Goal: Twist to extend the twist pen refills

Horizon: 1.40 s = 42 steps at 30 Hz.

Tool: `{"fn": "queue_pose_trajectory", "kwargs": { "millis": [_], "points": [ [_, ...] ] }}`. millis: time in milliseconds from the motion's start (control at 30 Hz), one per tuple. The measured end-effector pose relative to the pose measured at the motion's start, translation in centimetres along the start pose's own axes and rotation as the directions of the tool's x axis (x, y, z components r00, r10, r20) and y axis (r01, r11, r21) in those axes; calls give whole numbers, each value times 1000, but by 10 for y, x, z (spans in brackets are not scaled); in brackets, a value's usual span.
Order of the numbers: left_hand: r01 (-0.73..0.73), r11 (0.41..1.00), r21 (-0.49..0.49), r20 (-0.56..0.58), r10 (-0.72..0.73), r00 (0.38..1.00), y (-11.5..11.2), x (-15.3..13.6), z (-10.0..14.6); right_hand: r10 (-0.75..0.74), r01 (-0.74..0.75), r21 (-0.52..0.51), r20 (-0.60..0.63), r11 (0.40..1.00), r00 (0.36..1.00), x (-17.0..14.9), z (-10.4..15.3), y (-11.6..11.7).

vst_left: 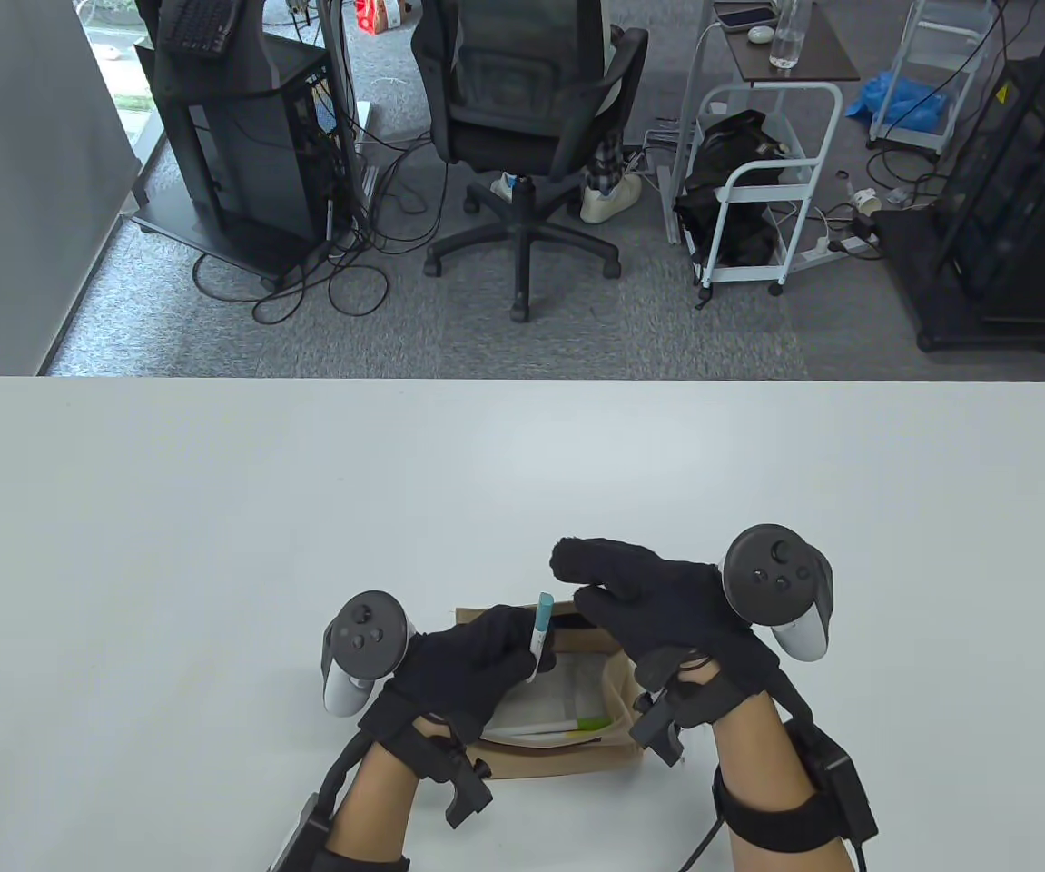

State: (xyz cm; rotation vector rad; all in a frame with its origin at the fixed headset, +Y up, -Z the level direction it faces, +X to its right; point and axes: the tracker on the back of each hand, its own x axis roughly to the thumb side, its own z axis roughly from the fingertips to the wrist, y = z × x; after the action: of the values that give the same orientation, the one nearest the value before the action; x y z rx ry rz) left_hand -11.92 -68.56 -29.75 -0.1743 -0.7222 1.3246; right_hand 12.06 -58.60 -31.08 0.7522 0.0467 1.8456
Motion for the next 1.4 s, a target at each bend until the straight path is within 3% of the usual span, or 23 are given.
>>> {"fn": "queue_pose_trajectory", "kwargs": {
  "millis": [267, 467, 900, 1400],
  "points": [
    [-71, 994, -79, 9, 72, 997, -8, -4, -4, -293, 284, 192, 19, 939, 956, -19, -11, 18],
    [-95, 992, -88, 10, 97, 995, -9, -5, -4, -412, 399, 221, 15, 890, 911, -28, -15, 28],
    [-85, 993, -80, -2, 85, 996, -9, -5, -3, -295, 292, 64, 42, 954, 955, -28, -11, 19],
    [-106, 987, -116, -7, 106, 994, -13, -7, -4, -332, 327, 102, 34, 939, 943, -28, -12, 19]
  ]
}}
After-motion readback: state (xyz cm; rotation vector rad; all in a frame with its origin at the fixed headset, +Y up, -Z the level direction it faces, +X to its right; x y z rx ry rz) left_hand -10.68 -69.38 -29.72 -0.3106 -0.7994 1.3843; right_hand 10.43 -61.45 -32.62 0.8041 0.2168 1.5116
